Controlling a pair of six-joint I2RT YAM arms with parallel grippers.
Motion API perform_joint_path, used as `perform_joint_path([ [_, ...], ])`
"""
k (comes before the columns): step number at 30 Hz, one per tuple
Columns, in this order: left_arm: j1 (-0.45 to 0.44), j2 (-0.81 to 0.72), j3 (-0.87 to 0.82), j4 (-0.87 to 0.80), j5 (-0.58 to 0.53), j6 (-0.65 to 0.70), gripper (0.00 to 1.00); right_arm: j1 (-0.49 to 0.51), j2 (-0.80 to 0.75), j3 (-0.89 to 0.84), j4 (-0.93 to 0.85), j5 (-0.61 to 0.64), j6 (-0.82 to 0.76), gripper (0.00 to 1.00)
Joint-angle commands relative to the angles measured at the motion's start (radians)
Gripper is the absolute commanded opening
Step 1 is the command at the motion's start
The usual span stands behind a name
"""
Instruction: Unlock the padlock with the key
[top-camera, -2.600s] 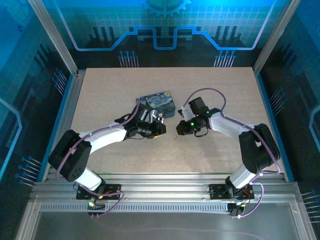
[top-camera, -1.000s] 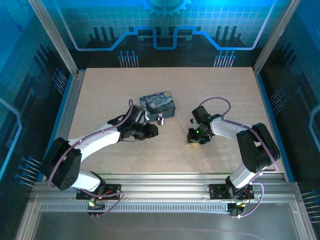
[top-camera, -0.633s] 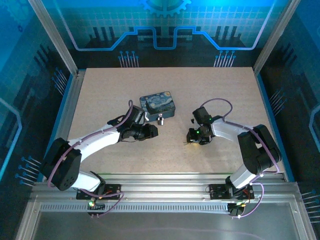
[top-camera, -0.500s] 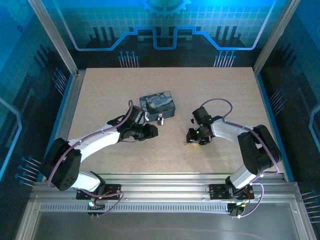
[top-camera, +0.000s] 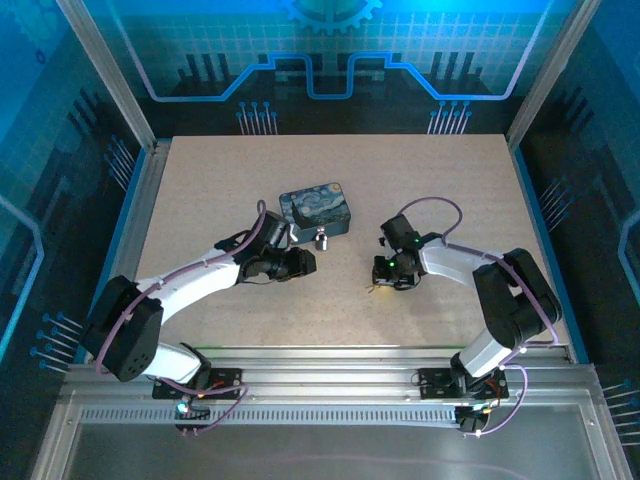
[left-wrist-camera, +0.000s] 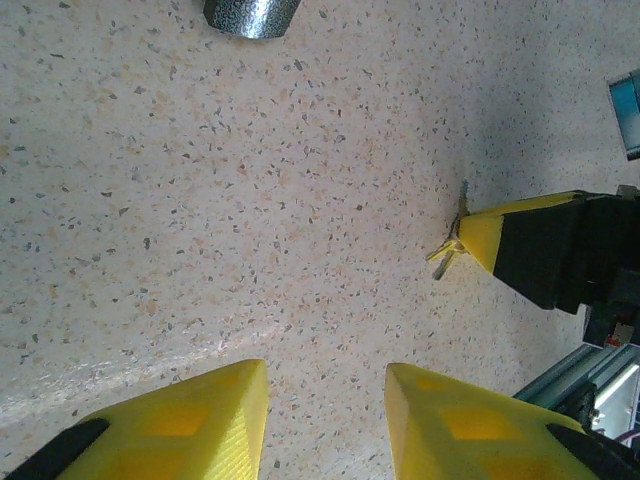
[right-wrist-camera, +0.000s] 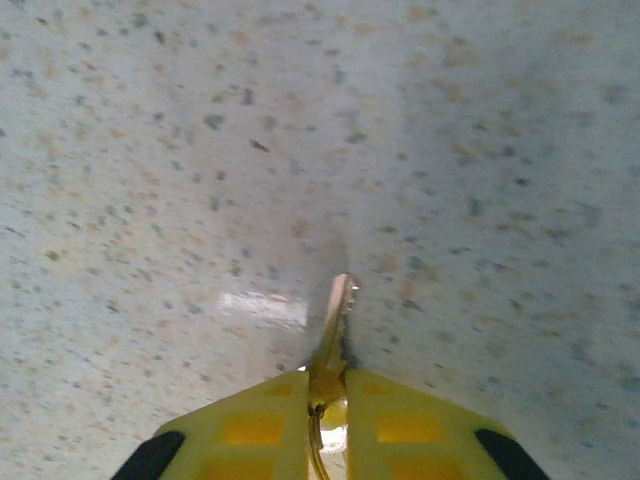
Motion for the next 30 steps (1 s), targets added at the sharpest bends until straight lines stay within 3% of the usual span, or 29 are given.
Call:
perform_joint_path([
  [1,0.006,-0.012,-0.011,-0.005,-0.013,0.025,0.37,0.063,0.082,-0.063,0.105,-0.109,-0.001,0.06],
  [5,0.005,-0.005,-0.006,-0.001,-0.008,0.024,0.37,0.059,0.047,-0.071,0.134,-0.128,-0.024,0.00],
  [19,-0.008,0.063,0.033,0.060,0.081,0.023,0.36,0.006,-0.055,-0.095,0.249,-0.285,-0.088,0.00],
  [30,-0.042,0.124,0.046,0.093,0.100,0.014,0.36,-0.009,-0.056,-0.079,0.196,-0.254,-0.117,0.00],
])
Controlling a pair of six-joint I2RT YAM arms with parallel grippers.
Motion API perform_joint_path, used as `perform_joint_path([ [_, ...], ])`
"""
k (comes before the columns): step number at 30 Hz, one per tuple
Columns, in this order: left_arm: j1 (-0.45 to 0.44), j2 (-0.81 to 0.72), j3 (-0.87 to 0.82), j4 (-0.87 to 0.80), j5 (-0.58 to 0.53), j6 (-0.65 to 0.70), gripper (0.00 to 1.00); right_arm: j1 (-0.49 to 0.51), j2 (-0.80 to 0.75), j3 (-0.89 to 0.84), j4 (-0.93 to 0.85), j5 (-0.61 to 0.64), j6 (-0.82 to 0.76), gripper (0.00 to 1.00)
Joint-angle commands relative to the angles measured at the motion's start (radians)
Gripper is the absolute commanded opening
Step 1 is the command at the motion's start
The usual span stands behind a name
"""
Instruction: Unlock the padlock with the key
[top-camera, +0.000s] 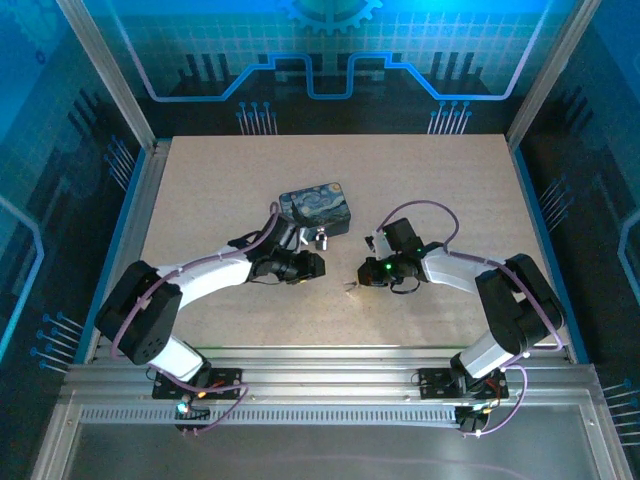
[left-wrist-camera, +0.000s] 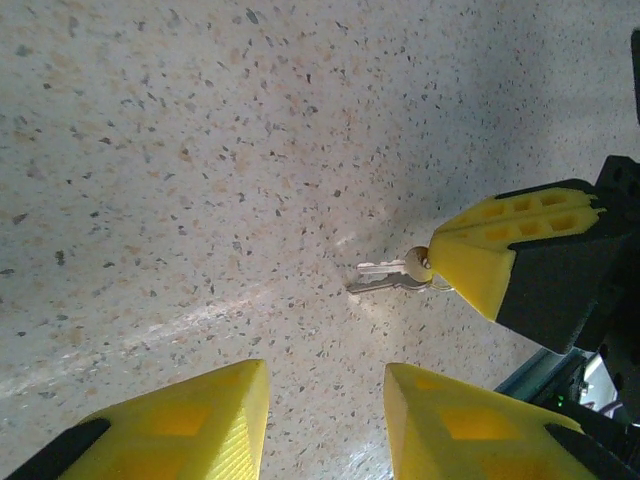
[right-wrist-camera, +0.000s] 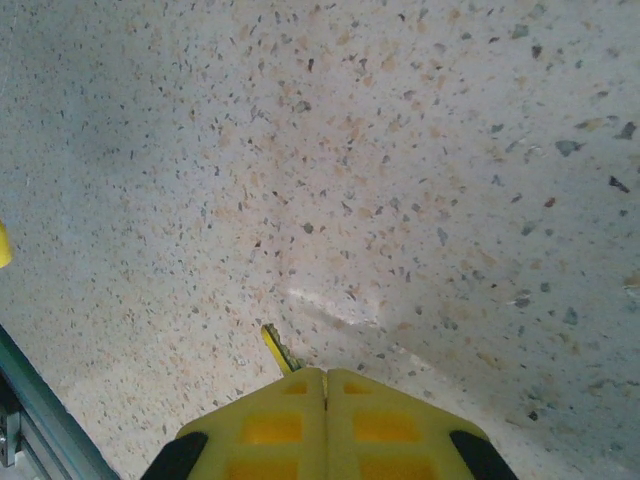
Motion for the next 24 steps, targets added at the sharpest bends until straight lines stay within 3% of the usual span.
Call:
perform_joint_path([
  [1,-0.011,0.013,0.031,0.009,0.020,0.016,0.36,-0.012,0.007,0.012,-0.048,0.019,-0.030,0.00],
  [9,-0.008,-0.018,0.030,-0.030,-0.016,0.030,0.37,-0.014,0.042,0.020,-0.093,0.069,-0.027,0.21],
  [24,-0.014,-0.052,0.046,-0.090,-0.038,0.070,0.38,0.056,-0.074,0.051,-0.262,0.225,-0.048,0.39],
])
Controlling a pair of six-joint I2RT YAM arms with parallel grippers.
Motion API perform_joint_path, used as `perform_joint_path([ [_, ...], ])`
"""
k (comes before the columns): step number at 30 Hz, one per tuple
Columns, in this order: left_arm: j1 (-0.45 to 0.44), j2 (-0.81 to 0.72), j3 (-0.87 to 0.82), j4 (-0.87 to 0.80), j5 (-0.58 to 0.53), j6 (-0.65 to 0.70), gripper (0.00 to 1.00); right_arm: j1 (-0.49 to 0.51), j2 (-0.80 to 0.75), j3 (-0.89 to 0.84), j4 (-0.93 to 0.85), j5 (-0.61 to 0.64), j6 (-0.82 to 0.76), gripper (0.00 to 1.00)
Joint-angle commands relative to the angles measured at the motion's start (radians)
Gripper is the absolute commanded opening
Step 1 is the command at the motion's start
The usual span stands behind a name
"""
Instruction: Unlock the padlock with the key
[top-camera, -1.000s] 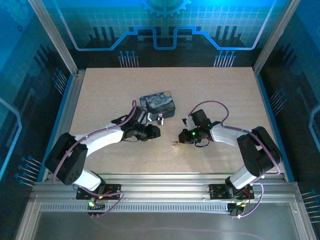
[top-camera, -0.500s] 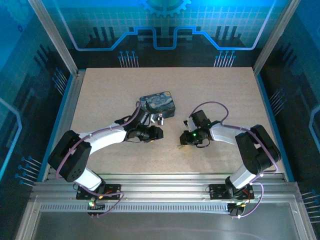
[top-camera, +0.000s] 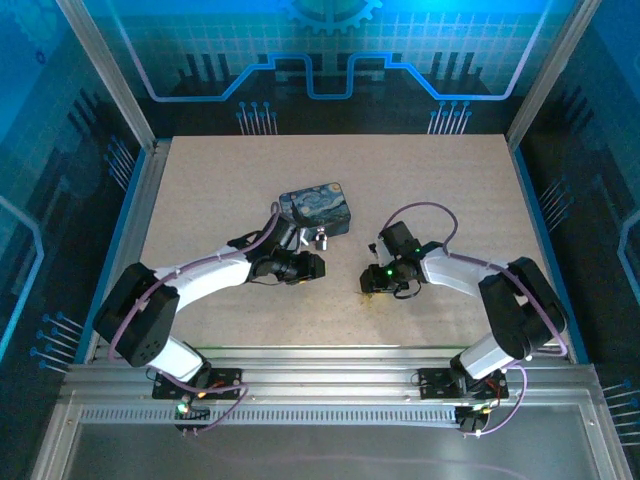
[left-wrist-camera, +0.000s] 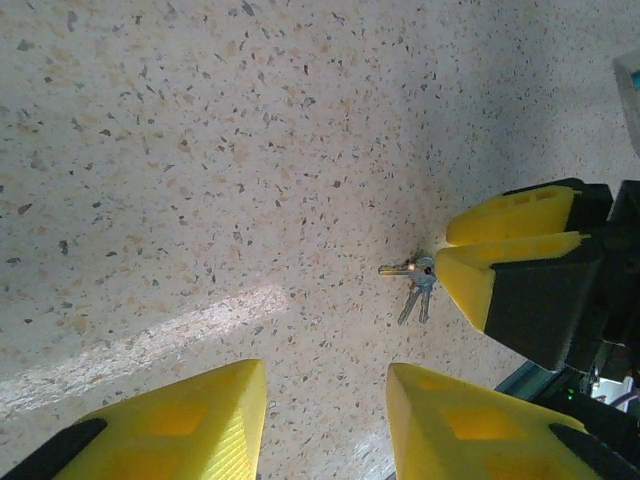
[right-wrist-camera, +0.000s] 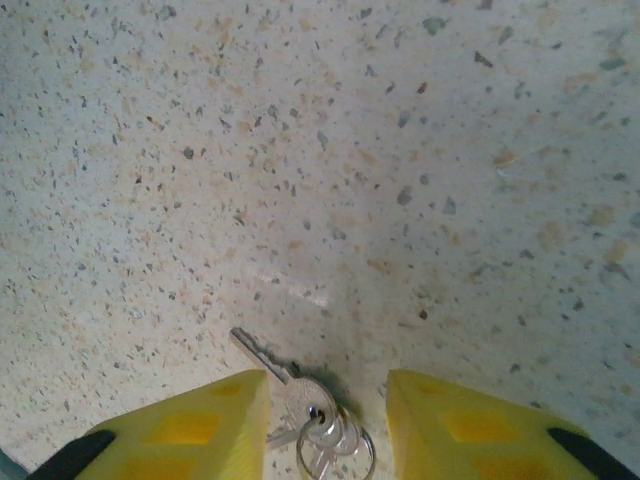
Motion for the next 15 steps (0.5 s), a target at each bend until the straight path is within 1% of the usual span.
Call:
perform_joint_path([
  [1,-0.009,-0.037,0.034,-0.055,-0.025,0.044,0.38,0.027,-0.044,0.035,-0.094,0.071,-0.026,0.40],
  [4,-0.009,-0.053,0.019,-0.051,-0.037,0.039,0.38,0.044,-0.042,0.028,-0.100,0.085,-0.032,0.44],
  [10,-0.007,-0.054,0.014,-0.048,-0.040,0.035,0.38,0.082,0.029,0.041,-0.070,0.132,-0.030,0.45],
  [15,-0.005,-0.065,0.009,-0.058,-0.051,0.037,0.38,0.125,0.071,0.051,-0.071,0.182,-0.025,0.42],
])
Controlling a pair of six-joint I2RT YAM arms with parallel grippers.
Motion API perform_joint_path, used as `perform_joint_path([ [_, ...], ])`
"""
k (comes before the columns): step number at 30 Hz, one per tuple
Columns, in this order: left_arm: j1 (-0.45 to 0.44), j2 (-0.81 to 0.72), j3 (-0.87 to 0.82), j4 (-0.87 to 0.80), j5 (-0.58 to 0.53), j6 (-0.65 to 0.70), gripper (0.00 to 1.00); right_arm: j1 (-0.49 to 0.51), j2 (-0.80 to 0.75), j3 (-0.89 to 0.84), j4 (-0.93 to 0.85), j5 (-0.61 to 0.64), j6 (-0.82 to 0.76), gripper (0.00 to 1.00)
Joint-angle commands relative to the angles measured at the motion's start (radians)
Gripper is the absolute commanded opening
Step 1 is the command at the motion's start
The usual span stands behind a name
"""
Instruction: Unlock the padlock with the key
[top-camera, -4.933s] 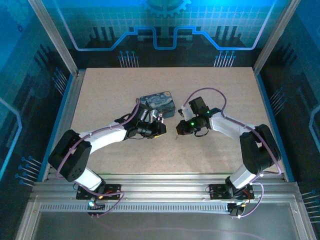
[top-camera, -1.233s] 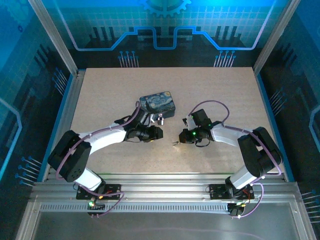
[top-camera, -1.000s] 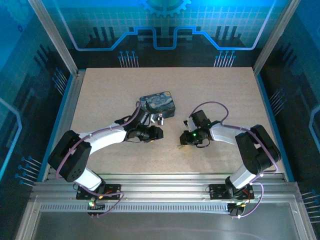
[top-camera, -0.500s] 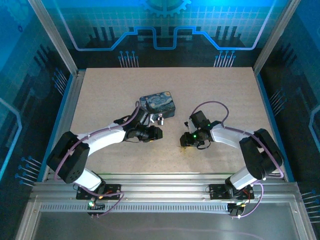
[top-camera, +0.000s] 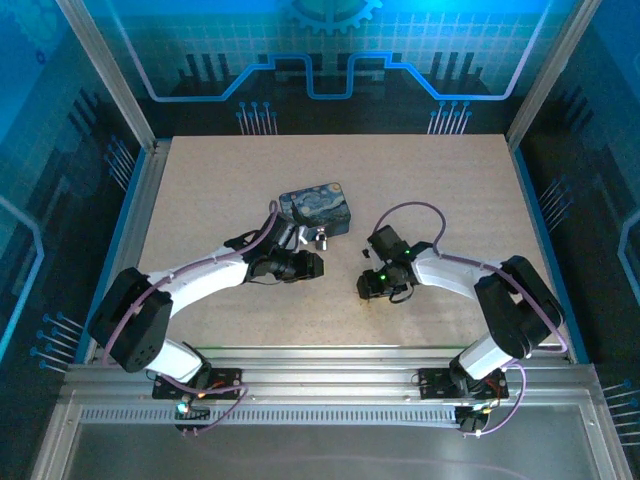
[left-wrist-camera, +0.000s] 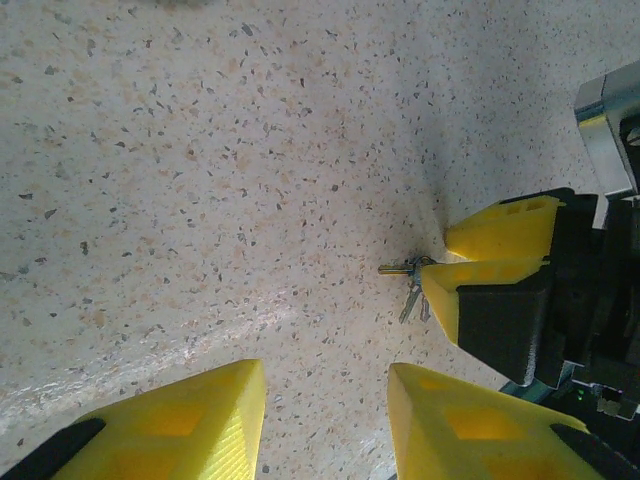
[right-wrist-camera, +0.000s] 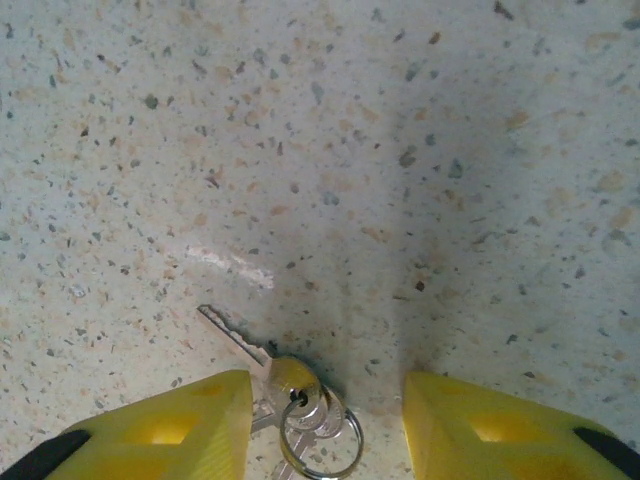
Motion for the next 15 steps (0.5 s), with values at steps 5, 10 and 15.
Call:
perform_joint_path([
  [5,0.000,-0.030,-0.001,-0.024,-0.021,0.015,0.38,0.059,0.068,0.001,0.003,0.071,0.023,0.31],
  [10,0.004,-0.034,-0.006,-0.022,-0.021,0.014,0.38,0.070,0.081,-0.019,0.014,0.084,0.044,0.22],
  [15,0.005,-0.032,-0.007,-0.020,-0.017,0.013,0.38,0.071,0.078,-0.034,0.044,0.070,0.055,0.10],
])
